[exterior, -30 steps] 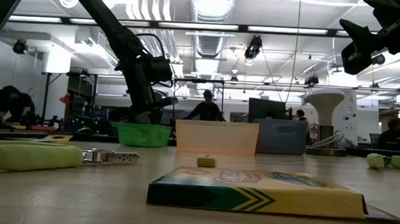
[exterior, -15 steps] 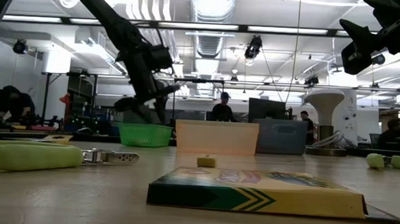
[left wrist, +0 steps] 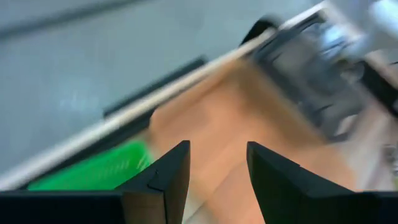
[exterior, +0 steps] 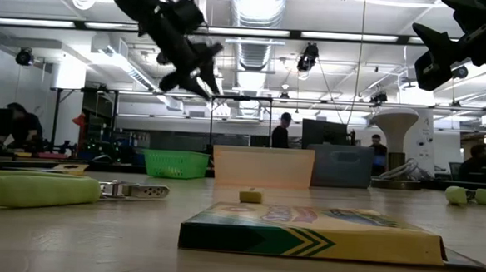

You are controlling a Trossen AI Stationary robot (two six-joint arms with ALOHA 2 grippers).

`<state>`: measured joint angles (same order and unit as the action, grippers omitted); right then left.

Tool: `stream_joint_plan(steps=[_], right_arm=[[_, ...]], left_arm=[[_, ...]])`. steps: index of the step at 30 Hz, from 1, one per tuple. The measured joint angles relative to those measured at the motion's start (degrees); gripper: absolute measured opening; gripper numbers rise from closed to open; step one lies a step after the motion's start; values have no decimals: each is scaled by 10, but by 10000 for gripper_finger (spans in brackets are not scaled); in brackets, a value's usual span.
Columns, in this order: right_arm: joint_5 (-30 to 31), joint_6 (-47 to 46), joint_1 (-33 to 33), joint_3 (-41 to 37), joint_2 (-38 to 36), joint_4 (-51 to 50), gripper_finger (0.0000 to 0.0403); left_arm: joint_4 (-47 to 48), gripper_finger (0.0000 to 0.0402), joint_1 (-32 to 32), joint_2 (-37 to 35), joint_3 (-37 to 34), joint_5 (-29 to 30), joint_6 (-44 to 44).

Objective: Pick & Place School Supplies
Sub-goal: Put the yellow eraser into the green bin

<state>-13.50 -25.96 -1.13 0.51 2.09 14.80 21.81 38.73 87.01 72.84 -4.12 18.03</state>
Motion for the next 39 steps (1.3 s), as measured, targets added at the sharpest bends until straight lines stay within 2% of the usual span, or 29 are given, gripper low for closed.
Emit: stream_joint_plan(steps=[6, 11, 15, 21, 25, 32, 39], right_arm=[[0, 0, 0, 0, 0, 0, 201], [0, 0, 0, 0, 0, 0, 201], [0, 0, 0, 0, 0, 0, 201], [0, 0, 0, 0, 0, 0, 201], [0, 0, 0, 0, 0, 0, 201], [0, 0, 0, 0, 0, 0, 201], [0, 0, 0, 0, 0, 0, 201]], left_arm=[[-78, 163, -50, -67, -22, 2, -58], [-112, 163, -109, -99, -42, 48, -74], [-124, 163, -166, -111, -57, 122, -35], [-96, 163, -272, -111, -64, 290, 97], [-73, 163, -329, -111, -64, 348, 142], [-19, 163, -386, -111, -65, 372, 266], [-1, 163, -439, -101, -65, 335, 344]])
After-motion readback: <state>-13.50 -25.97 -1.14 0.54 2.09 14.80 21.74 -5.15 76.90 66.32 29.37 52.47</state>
